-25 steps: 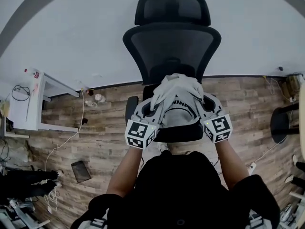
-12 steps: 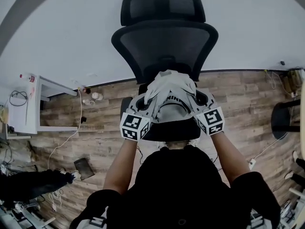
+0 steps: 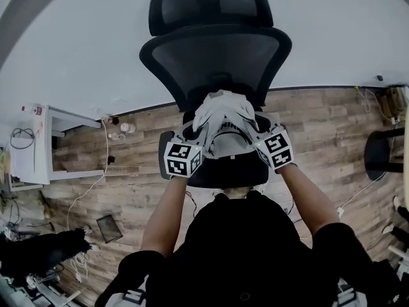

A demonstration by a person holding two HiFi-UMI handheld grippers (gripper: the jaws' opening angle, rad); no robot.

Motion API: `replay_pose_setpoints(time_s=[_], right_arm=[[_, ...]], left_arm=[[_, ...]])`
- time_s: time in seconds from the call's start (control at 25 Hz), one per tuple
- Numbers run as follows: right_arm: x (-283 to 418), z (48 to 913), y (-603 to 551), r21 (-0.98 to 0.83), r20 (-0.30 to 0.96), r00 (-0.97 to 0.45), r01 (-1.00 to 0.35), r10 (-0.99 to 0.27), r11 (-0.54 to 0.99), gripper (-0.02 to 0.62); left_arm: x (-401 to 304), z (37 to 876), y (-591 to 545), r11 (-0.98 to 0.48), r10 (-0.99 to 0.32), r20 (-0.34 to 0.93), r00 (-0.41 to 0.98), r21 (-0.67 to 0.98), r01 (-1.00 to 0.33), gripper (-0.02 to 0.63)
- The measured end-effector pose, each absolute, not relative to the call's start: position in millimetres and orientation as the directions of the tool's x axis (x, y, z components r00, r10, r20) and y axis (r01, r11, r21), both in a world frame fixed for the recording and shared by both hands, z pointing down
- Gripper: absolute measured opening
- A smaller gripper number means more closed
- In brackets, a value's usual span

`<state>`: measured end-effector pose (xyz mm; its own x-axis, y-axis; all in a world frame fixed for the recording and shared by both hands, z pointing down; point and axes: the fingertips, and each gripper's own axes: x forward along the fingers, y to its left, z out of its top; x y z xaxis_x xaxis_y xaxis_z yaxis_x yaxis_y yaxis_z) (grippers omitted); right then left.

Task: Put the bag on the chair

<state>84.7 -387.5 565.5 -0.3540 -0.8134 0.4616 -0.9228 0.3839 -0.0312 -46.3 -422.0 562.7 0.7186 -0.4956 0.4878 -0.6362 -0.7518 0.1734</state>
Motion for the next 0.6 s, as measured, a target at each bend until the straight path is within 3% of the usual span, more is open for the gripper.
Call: replay_pose_setpoints(time_s=[0.28,0.6], right_arm=[[88,612,-396,-0.047,0.569,-0.343,-0.921,-0.748,0.387,0.102],[88,633,-422,-0.143,0.578,-0.338,-0.938,-0.743,0.316,0.117]], left_arm=[[-34,608,-436,-0.757,-0.458,0.584,0.671,0.139,-0.638,0.075],[-35,633,-462,-0.728,-0.452,0.614,0.647,0.164,-0.665,0.083]])
